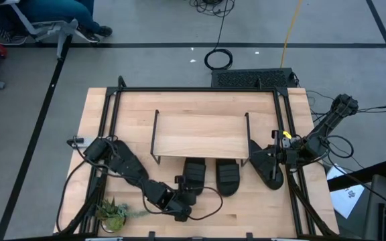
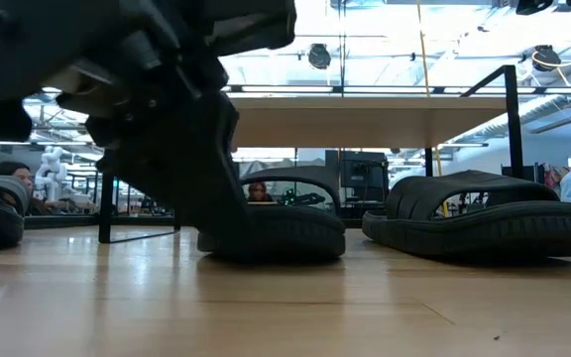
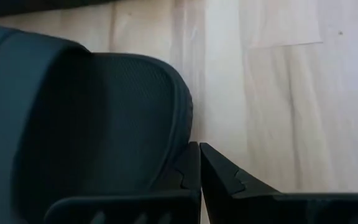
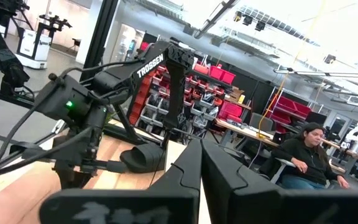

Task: Pick and place slides into the shelf
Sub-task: Put the bottom left black slipper align with the right black slipper under the shelf, then adjust the shelf

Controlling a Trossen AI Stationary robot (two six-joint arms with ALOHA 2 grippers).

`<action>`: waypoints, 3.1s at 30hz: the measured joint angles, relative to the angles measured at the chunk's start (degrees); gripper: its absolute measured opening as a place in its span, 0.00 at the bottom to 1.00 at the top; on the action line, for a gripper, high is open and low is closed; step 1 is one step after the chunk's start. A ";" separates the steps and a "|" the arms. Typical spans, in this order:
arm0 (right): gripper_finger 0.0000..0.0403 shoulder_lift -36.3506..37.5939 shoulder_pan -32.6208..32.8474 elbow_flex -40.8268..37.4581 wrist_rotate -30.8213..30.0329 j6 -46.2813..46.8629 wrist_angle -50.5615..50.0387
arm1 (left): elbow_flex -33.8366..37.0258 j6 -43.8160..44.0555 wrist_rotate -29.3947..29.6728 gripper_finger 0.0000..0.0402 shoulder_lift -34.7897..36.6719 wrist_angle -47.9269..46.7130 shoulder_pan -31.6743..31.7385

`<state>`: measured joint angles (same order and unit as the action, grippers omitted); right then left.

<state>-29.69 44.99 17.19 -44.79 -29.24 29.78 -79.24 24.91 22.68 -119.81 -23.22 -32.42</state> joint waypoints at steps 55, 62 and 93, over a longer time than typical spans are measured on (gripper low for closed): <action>0.00 2.05 0.11 20.70 -2.91 60.08 -76.77 | 22.60 65.79 28.81 0.00 41.65 -65.41 -1.85; 0.00 2.05 0.07 20.72 -2.91 67.59 -81.85 | 24.04 61.42 25.91 0.00 41.65 -62.34 0.40; 0.00 -0.12 -2.08 10.59 -1.60 62.80 -62.56 | 24.04 31.20 23.32 0.00 41.62 -33.68 6.13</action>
<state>-29.82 42.91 27.78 -46.39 33.56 -32.78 -55.20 56.11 46.00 -78.19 -56.90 -26.29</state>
